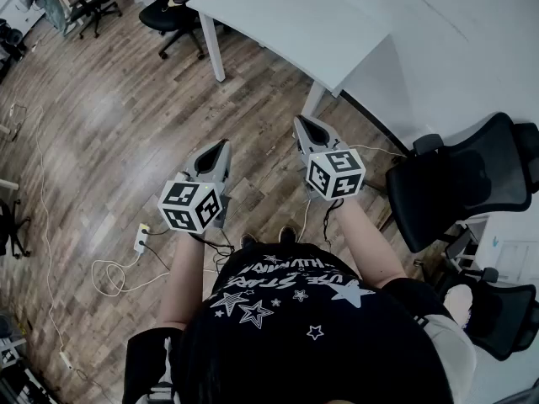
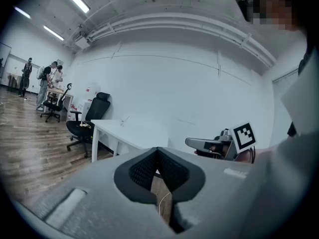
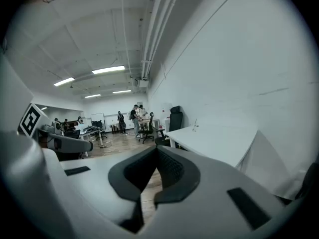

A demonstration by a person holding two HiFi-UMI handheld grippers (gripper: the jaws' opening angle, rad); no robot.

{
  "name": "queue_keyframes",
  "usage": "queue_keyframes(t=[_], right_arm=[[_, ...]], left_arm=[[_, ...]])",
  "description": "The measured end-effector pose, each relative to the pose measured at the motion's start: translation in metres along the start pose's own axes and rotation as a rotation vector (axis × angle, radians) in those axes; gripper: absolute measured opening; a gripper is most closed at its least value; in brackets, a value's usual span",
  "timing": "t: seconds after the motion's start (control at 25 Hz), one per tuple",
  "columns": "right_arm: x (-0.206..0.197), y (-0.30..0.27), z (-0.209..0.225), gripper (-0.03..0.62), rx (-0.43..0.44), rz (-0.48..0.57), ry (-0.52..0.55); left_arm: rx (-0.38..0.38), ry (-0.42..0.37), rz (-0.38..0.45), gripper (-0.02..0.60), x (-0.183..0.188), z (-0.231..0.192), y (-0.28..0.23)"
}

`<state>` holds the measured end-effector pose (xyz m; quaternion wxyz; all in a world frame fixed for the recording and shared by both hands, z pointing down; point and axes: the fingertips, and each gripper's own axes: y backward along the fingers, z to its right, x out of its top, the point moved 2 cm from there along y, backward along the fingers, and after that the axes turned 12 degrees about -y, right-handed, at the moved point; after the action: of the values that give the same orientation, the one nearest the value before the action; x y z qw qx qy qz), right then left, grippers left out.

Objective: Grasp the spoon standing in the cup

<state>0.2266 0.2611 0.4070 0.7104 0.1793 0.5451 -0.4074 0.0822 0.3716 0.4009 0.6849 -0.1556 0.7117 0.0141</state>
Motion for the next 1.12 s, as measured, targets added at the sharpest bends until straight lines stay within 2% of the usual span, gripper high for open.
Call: queue_keyframes(t=[0.44, 0.68, 0.92, 1.12], right_arm=[[-0.001, -0.008, -0.007, 0.008, -0.005, -0.008, 0.007], [-0.008, -0.014, -0.011, 0.008, -0.017, -0.027, 0.002], [-0.01, -0.027, -0.03, 0.008, 0.029, 0.008, -0.062], [-0.018, -0.038, -0.037, 0.009, -0.002, 0.003, -0.087]], left_arm=[[0.005, -0.025, 0.01, 0.006, 0.001, -0.01, 0.004], [0.018, -0.012, 0.003, 0.006, -0.007, -0.021, 0.014], [0.027, 0.006, -0.006, 0.006, -0.017, -0.037, 0.029], [0.029, 0.008, -0.004, 0.006, -0.023, -0.054, 0.04]])
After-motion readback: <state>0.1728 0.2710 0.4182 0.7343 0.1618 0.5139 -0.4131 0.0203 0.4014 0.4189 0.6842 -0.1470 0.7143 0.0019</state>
